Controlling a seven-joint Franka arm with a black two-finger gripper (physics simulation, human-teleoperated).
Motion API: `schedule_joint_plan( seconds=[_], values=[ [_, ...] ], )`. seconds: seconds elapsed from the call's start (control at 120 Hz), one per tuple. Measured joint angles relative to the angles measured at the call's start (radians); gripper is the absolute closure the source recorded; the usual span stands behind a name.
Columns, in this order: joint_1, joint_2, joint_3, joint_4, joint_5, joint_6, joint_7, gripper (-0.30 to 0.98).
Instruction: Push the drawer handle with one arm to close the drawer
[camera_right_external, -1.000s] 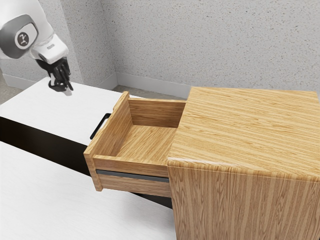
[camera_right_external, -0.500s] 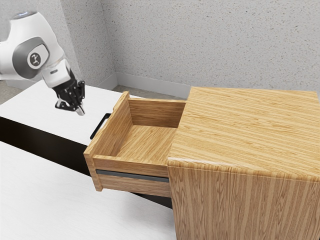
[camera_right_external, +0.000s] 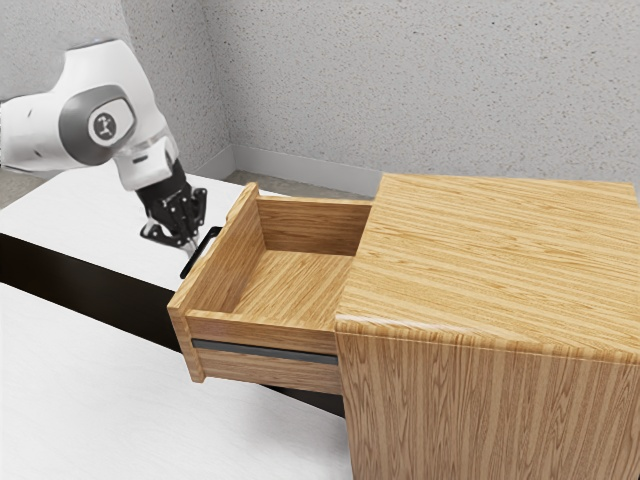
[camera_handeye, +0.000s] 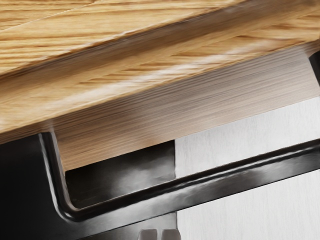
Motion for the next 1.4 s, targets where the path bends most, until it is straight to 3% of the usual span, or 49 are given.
schedule_joint_plan(
  seconds=[0.375,0.858,1.2,1.4],
  values=[
    [0.0,0.057,-0.112,0.037,-0.056,-0.005,-0.008,0.79],
    [0.004,0.184,-0.296,0.191,-0.064,0.0,-0.07,0.79],
    [-0.072,0.243,-0.301,0.254,-0.058,0.003,-0.127,0.81],
    [-0.132,0.163,-0.228,0.191,-0.056,-0.013,-0.152,0.79]
  ],
)
